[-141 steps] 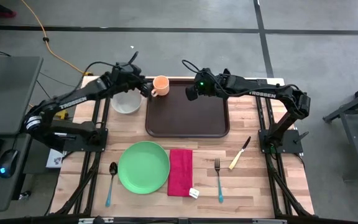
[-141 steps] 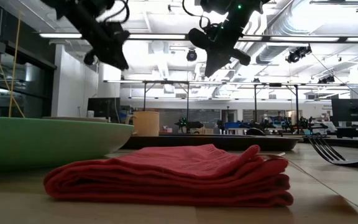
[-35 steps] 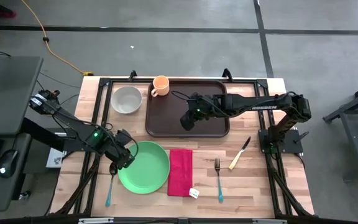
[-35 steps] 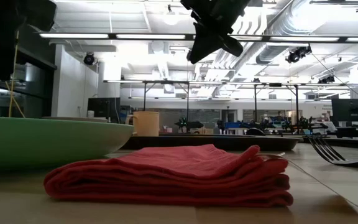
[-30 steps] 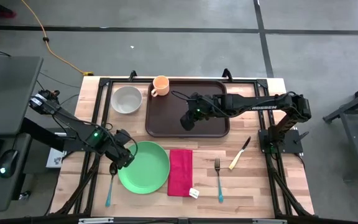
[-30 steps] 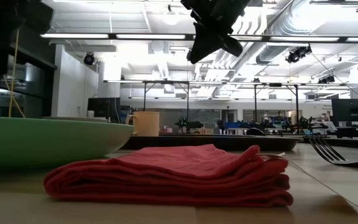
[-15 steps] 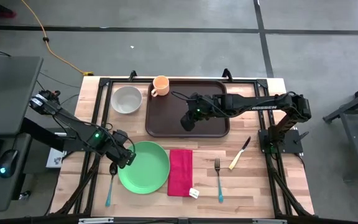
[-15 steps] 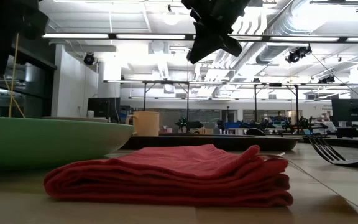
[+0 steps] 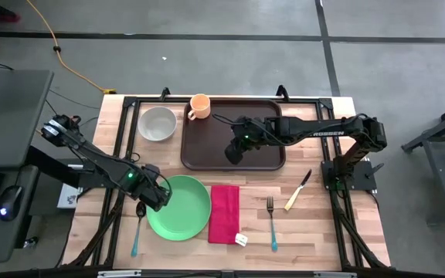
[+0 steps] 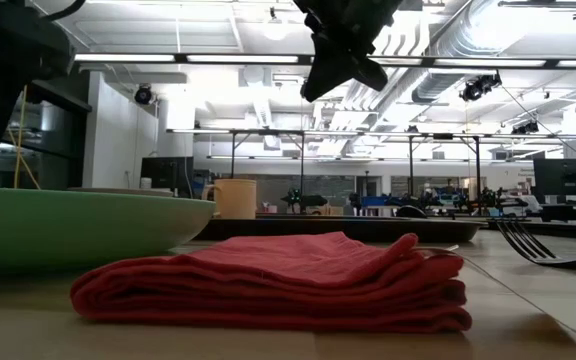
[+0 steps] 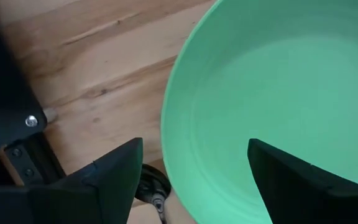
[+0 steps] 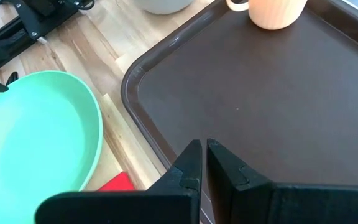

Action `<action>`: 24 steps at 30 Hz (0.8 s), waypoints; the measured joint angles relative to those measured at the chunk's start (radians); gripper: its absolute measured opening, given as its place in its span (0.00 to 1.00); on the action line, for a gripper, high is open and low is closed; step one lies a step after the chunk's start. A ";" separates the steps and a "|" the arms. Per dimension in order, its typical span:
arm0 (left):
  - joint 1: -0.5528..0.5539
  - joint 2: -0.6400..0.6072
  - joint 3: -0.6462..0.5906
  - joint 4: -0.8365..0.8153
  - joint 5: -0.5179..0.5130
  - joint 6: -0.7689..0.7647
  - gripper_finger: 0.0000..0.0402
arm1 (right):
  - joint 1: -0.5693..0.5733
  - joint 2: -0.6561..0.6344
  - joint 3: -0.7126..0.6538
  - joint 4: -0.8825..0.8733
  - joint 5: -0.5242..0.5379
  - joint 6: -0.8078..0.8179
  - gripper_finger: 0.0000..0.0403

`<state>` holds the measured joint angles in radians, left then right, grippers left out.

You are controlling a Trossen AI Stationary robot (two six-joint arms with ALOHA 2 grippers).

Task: Set up tray
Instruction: Put the green plate on the brown tray to the bottom of the yellow cup

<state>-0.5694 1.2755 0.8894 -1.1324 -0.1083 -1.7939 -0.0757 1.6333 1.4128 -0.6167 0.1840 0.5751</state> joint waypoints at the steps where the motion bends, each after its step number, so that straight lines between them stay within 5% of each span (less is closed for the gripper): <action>1: 0.000 0.000 0.000 0.000 0.004 -0.010 0.80 | 0.000 0.000 0.000 0.000 -0.001 0.000 0.00; 24: 0.000 0.119 0.000 0.023 -0.034 -0.101 0.80 | 0.000 0.000 0.000 0.000 0.008 -0.088 0.00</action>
<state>-0.5694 1.3941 0.8890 -1.1094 -0.1424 -1.8949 -0.0757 1.6333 1.4128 -0.6169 0.1918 0.4867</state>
